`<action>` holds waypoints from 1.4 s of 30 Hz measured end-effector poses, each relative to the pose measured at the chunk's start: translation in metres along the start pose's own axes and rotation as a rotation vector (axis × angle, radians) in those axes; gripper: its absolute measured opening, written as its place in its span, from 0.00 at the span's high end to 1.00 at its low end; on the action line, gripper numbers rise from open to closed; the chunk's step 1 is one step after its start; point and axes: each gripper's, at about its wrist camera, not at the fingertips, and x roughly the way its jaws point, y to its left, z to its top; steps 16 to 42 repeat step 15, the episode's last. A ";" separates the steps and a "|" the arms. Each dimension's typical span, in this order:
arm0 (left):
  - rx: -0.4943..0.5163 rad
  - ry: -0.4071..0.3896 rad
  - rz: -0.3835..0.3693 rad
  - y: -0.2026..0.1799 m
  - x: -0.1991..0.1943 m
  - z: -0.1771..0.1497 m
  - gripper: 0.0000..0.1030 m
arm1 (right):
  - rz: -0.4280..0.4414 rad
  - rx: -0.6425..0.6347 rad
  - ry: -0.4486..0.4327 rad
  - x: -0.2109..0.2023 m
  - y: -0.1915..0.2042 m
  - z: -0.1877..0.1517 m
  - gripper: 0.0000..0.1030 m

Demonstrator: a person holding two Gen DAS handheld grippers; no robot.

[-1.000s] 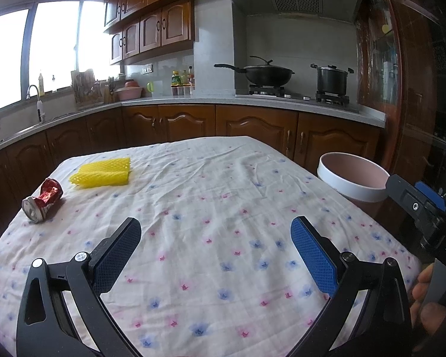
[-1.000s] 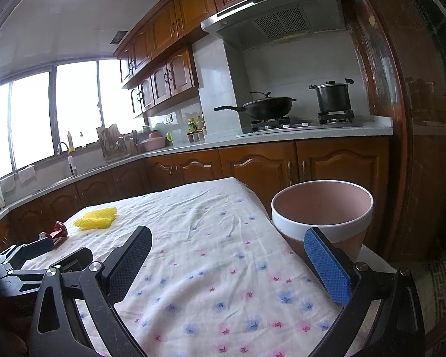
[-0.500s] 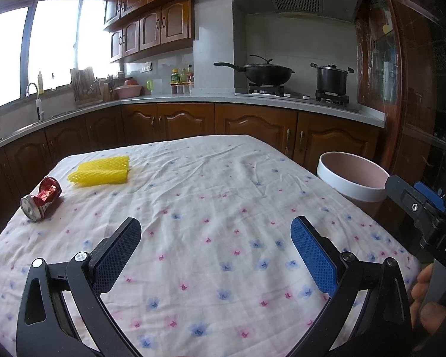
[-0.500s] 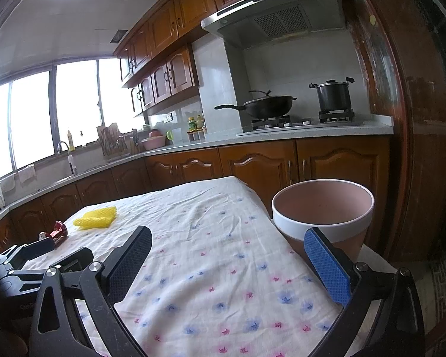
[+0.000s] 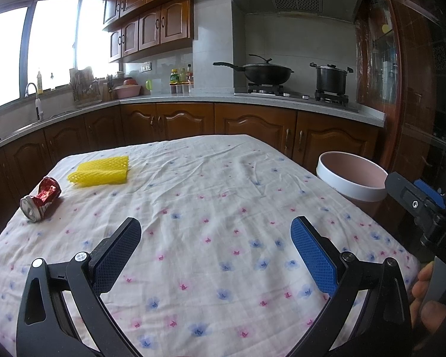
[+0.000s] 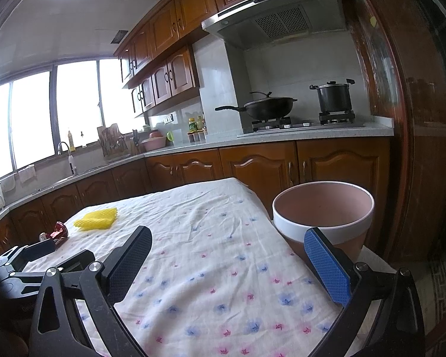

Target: Collect trash

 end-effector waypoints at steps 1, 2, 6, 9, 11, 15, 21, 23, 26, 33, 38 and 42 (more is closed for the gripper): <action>-0.001 0.000 0.000 0.000 0.000 0.000 0.00 | 0.000 0.000 0.002 0.000 0.000 0.000 0.00; -0.001 0.000 0.000 0.000 0.000 0.000 0.00 | 0.001 0.000 0.004 0.000 0.000 0.000 0.00; -0.002 0.007 -0.004 0.001 0.002 0.000 0.00 | -0.001 -0.003 0.011 0.001 0.001 0.001 0.00; -0.001 0.012 -0.008 0.003 0.003 0.000 0.00 | -0.002 -0.004 0.016 0.003 0.001 0.002 0.00; -0.002 0.016 -0.011 0.003 0.004 -0.001 0.00 | -0.004 -0.005 0.019 0.004 0.001 0.002 0.00; -0.003 0.021 -0.018 0.004 0.004 0.000 0.00 | -0.006 -0.006 0.022 0.005 0.000 0.003 0.00; -0.003 0.021 -0.018 0.004 0.004 0.000 0.00 | -0.006 -0.006 0.022 0.005 0.000 0.003 0.00; -0.003 0.021 -0.018 0.004 0.004 0.000 0.00 | -0.006 -0.006 0.022 0.005 0.000 0.003 0.00; -0.003 0.021 -0.018 0.004 0.004 0.000 0.00 | -0.006 -0.006 0.022 0.005 0.000 0.003 0.00; -0.003 0.021 -0.018 0.004 0.004 0.000 0.00 | -0.006 -0.006 0.022 0.005 0.000 0.003 0.00; -0.003 0.021 -0.018 0.004 0.004 0.000 0.00 | -0.006 -0.006 0.022 0.005 0.000 0.003 0.00; -0.003 0.021 -0.018 0.004 0.004 0.000 0.00 | -0.006 -0.006 0.022 0.005 0.000 0.003 0.00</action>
